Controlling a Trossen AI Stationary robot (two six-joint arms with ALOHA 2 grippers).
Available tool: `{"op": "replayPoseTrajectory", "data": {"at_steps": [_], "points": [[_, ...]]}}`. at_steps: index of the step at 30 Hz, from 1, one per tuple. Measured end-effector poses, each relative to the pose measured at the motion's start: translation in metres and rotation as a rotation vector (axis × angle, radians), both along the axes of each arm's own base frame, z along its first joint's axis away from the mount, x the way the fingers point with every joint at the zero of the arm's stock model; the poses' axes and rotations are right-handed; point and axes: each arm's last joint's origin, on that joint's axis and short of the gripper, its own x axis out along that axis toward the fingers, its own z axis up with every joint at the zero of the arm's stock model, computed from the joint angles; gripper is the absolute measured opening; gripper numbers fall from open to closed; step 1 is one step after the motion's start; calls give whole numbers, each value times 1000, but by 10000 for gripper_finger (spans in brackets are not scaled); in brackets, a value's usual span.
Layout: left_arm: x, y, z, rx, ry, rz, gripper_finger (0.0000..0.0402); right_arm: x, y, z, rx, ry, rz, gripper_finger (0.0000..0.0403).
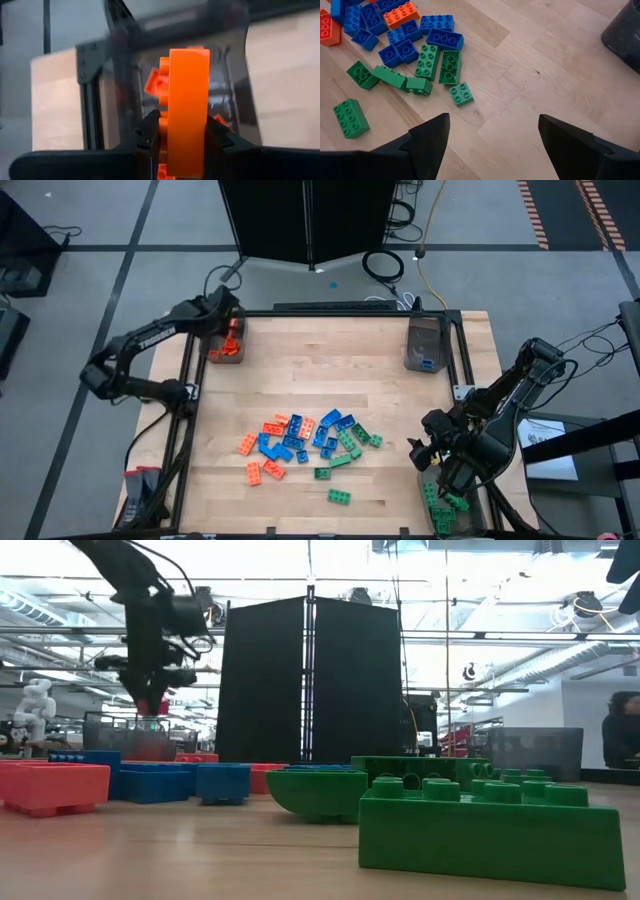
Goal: Sort blocks
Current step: Put the orange game piece into the top left black bin
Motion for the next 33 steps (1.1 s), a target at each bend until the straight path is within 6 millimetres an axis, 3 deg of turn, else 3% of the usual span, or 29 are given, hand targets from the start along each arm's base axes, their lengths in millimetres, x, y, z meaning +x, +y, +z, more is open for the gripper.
{"op": "replayPoseTrajectory", "data": {"at_steps": [4,9,17,22,28,33], "points": [[2,2,-16,-69,39,15,79,0,0,0,1,-1,-1,299],[4,5,-22,-83,46,54,88,0,0,0,4,-3,-3,299],[3,3,-22,-106,66,25,263,0,0,0,3,-3,-3,299],[3,-1,-20,-147,29,-11,310,0,0,0,-1,-1,-2,299],[25,-18,11,-100,-177,-326,304,0,-1,0,-6,4,-2,299],[56,-55,43,-45,-507,-747,299,-1,-1,0,-9,6,-2,299]]}}
